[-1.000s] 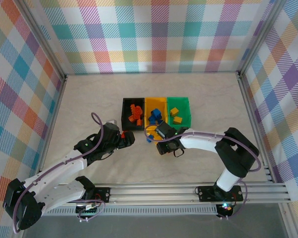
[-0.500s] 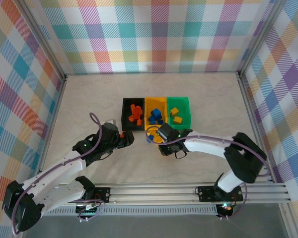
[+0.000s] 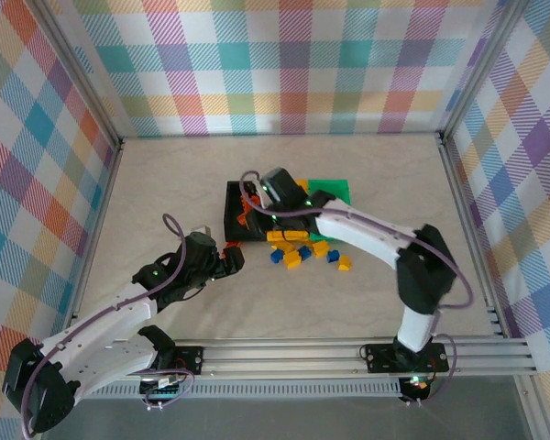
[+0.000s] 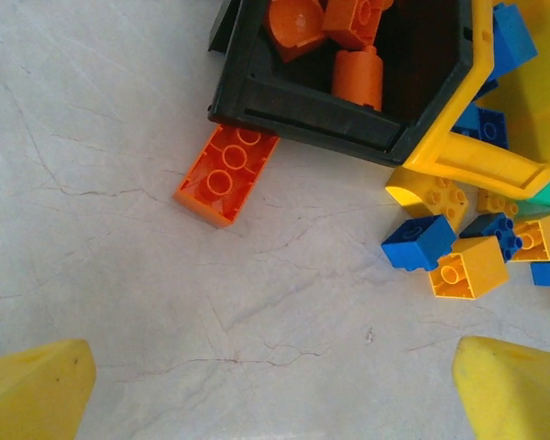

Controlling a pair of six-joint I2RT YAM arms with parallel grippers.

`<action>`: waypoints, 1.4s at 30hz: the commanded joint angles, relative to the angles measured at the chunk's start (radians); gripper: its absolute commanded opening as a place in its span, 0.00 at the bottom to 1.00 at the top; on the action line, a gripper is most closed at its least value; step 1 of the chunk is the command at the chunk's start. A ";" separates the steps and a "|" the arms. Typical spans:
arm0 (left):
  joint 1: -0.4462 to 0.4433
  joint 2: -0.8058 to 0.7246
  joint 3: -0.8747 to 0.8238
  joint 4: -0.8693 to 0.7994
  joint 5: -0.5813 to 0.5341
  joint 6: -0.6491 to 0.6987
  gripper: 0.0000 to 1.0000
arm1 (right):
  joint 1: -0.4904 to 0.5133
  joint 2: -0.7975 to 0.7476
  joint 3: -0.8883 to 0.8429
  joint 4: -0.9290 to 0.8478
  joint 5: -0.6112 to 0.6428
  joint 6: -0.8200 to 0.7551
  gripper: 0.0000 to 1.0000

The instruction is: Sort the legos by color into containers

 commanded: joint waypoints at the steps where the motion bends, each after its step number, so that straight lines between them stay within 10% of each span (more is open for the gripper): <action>1: 0.013 -0.007 -0.012 -0.010 -0.007 -0.007 1.00 | -0.020 0.130 0.178 -0.096 0.003 -0.021 0.33; 10: 0.016 0.011 -0.009 -0.005 -0.009 -0.001 1.00 | -0.042 0.377 0.493 -0.232 0.065 0.001 0.38; 19: 0.019 0.048 0.005 0.010 -0.014 0.007 1.00 | -0.045 0.377 0.539 -0.220 0.043 0.006 0.70; 42: 0.019 0.479 0.036 0.434 -0.236 0.216 0.83 | -0.046 -0.168 -0.199 0.124 0.040 0.096 0.75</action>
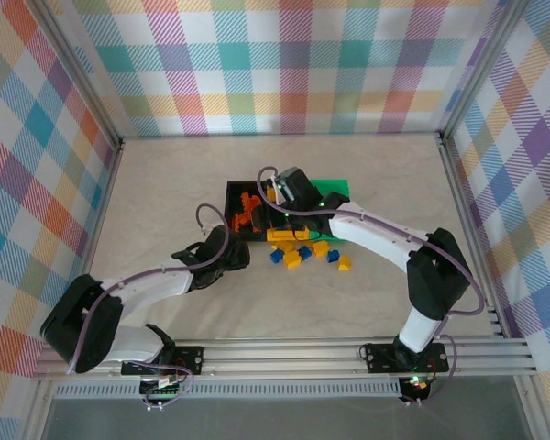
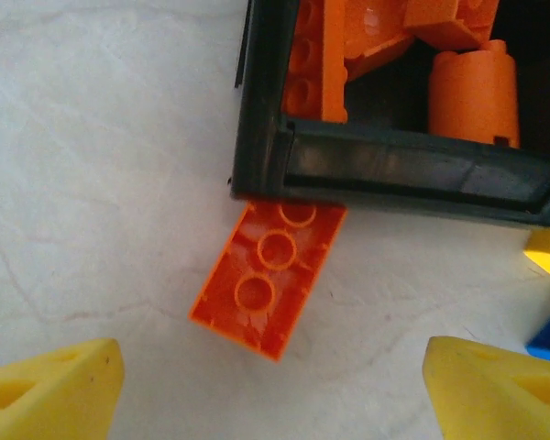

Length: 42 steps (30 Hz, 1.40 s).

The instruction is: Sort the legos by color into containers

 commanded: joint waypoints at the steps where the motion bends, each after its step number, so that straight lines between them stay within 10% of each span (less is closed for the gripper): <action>1: 0.013 0.063 0.037 0.111 -0.097 0.063 0.82 | -0.004 -0.051 -0.031 0.056 0.015 0.019 0.75; 15: 0.016 0.272 0.122 0.083 -0.147 0.080 0.55 | -0.031 -0.131 -0.090 0.066 0.040 0.024 0.75; 25: -0.002 0.155 0.034 0.012 -0.088 0.017 0.28 | -0.045 -0.147 -0.101 0.078 0.047 0.035 0.75; 35: -0.096 -0.191 0.053 -0.210 -0.004 -0.096 0.24 | -0.064 -0.192 -0.183 0.109 0.042 0.062 0.75; 42: 0.000 -0.009 0.292 -0.184 0.023 -0.064 0.23 | -0.089 -0.285 -0.320 0.116 0.045 0.101 0.75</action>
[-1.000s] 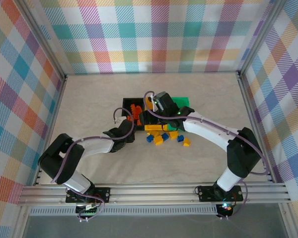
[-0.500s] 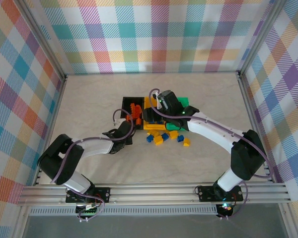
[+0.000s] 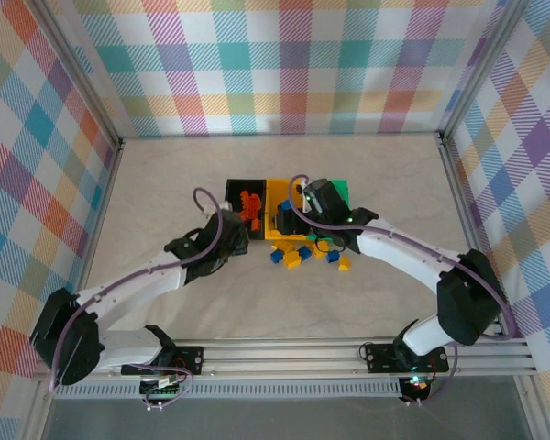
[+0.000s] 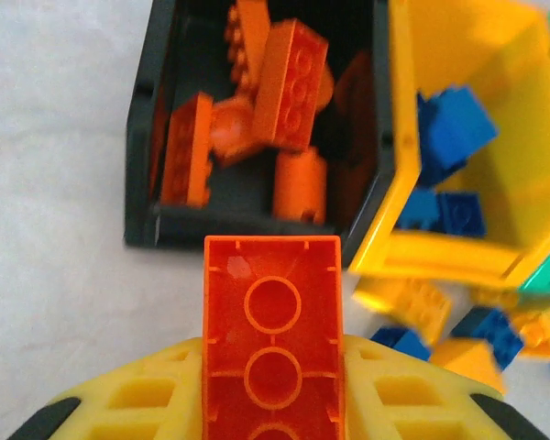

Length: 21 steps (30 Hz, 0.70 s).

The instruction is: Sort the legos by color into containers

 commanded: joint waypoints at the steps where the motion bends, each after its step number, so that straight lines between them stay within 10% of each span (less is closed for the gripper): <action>1: 0.059 0.114 0.089 0.018 0.035 0.000 0.23 | -0.012 -0.075 -0.064 0.026 0.001 0.036 0.75; 10: 0.145 0.419 0.324 0.059 0.030 0.002 0.25 | -0.020 -0.205 -0.177 -0.014 0.004 0.051 0.76; 17: 0.139 0.440 0.370 0.072 0.095 -0.003 0.71 | -0.025 -0.265 -0.211 -0.068 0.004 0.043 0.78; 21: 0.102 0.342 0.347 0.083 0.129 0.003 0.81 | -0.039 -0.292 -0.247 -0.096 0.024 0.048 0.78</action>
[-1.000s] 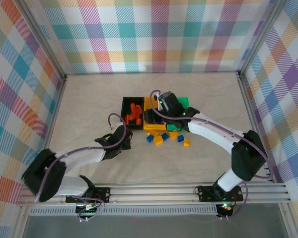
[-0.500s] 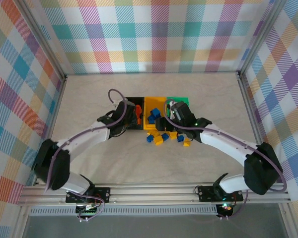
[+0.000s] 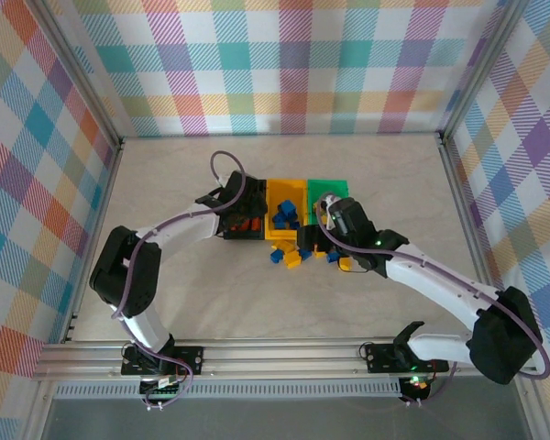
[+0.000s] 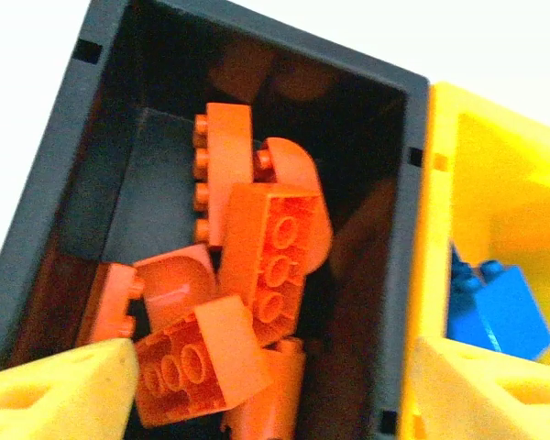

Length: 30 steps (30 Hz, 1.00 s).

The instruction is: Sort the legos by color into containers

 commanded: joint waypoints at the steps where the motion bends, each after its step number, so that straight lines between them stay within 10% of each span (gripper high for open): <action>1: -0.034 -0.135 -0.003 0.031 0.052 -0.006 0.83 | -0.018 -0.026 -0.033 -0.061 0.030 0.013 0.78; 5: -0.076 -0.278 -0.089 0.057 0.100 -0.033 1.00 | -0.051 -0.030 -0.077 -0.115 0.054 0.041 0.76; 30: -0.116 -0.760 -0.604 0.069 0.083 -0.183 1.00 | -0.192 0.192 -0.151 -0.059 0.081 0.057 0.57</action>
